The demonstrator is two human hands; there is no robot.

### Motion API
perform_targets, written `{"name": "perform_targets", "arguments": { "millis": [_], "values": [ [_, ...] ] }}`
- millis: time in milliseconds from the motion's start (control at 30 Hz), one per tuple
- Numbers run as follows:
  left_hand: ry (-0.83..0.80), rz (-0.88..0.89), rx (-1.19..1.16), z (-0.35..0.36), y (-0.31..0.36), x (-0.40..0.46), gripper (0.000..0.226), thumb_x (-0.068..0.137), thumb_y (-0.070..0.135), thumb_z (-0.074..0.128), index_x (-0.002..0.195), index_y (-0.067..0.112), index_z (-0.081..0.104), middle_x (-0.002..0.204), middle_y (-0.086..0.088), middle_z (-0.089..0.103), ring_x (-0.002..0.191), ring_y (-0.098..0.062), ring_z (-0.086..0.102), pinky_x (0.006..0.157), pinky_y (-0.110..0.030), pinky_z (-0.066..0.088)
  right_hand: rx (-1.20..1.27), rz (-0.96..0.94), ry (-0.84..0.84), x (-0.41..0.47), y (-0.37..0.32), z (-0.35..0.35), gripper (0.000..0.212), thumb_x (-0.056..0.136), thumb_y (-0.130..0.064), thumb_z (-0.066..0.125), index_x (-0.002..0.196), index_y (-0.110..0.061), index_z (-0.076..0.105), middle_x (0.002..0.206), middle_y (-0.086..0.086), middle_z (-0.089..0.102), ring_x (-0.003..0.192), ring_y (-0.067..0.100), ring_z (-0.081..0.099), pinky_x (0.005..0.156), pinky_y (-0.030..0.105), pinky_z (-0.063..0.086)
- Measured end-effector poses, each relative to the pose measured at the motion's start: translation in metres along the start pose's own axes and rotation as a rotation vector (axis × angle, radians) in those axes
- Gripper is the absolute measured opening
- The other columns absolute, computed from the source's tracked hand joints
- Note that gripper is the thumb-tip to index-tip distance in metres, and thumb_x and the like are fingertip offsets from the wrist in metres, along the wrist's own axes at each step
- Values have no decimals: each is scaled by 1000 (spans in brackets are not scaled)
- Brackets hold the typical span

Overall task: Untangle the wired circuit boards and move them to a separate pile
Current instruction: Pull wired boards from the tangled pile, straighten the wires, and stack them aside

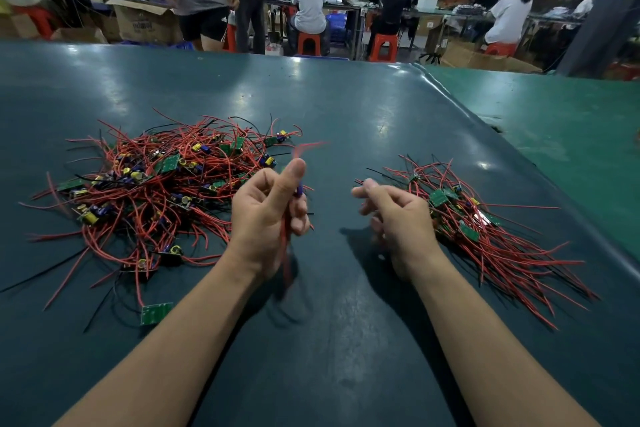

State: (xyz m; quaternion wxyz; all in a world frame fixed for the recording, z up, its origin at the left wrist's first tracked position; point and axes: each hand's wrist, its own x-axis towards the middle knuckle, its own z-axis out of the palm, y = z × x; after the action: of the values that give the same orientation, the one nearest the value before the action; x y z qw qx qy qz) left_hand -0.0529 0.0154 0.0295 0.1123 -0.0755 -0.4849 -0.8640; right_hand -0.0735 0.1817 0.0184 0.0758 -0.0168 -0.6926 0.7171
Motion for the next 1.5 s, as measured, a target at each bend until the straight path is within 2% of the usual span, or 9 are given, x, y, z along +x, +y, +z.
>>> {"name": "perform_targets", "arguments": {
  "millis": [167,300,400,567,700,900,1100,1300,1500],
  "values": [
    [-66,-34,234,3,-9,-4,41,61,35,81,71,14,47,48,3,48,34,-7,34,37,-16,27,121,149,-407,-9,1,11,41,68,-58,71,74,-17,74,75,15,49,52,13,37,42,16,22],
    [-152,-80,333,5,-16,-6,37,60,28,81,72,11,50,49,8,56,37,-1,41,38,-13,32,212,118,-363,-6,3,10,32,69,-47,75,79,-16,76,58,3,45,45,9,33,42,18,20],
    [-125,-239,316,8,-17,-6,41,69,46,73,82,12,55,53,3,56,38,-7,41,37,-14,30,345,107,-365,-2,0,5,16,77,-32,71,76,-17,77,50,-6,42,38,5,31,40,14,20],
    [-231,-385,328,8,-15,-4,31,83,44,59,78,14,64,57,-6,59,35,-8,40,32,-13,26,313,99,-380,-4,-1,7,18,82,-28,65,88,-17,79,70,8,55,55,16,41,52,22,26],
    [-192,-332,282,8,-16,-8,27,87,27,63,70,11,51,45,4,48,36,-6,38,35,-14,28,274,96,-294,-2,-1,5,18,92,-14,62,85,-16,79,55,-4,49,41,6,37,40,16,26],
    [-102,-90,546,8,-24,-10,32,88,20,70,65,9,50,49,1,54,44,-11,43,44,-20,35,200,158,-315,-5,0,6,21,82,-29,70,80,-9,76,52,-1,51,39,5,39,38,14,26],
    [-161,-277,314,8,-20,-9,40,89,19,66,54,17,46,41,2,43,34,-10,36,36,-14,26,218,29,-114,2,-1,3,22,94,-15,63,78,-8,76,52,-3,40,37,6,25,37,14,20],
    [-287,-374,267,6,-14,-10,38,80,28,71,49,20,50,52,-4,37,40,-11,30,37,-13,16,373,-3,131,12,-4,-8,19,94,-10,62,80,0,69,53,-5,56,35,4,32,34,14,22],
    [-411,-494,202,5,-6,-12,30,79,22,71,71,7,46,44,2,43,30,-2,35,34,-9,22,421,-47,291,15,-5,-12,22,96,-10,60,77,-4,69,52,-4,53,37,5,36,34,17,24]
  ]
}}
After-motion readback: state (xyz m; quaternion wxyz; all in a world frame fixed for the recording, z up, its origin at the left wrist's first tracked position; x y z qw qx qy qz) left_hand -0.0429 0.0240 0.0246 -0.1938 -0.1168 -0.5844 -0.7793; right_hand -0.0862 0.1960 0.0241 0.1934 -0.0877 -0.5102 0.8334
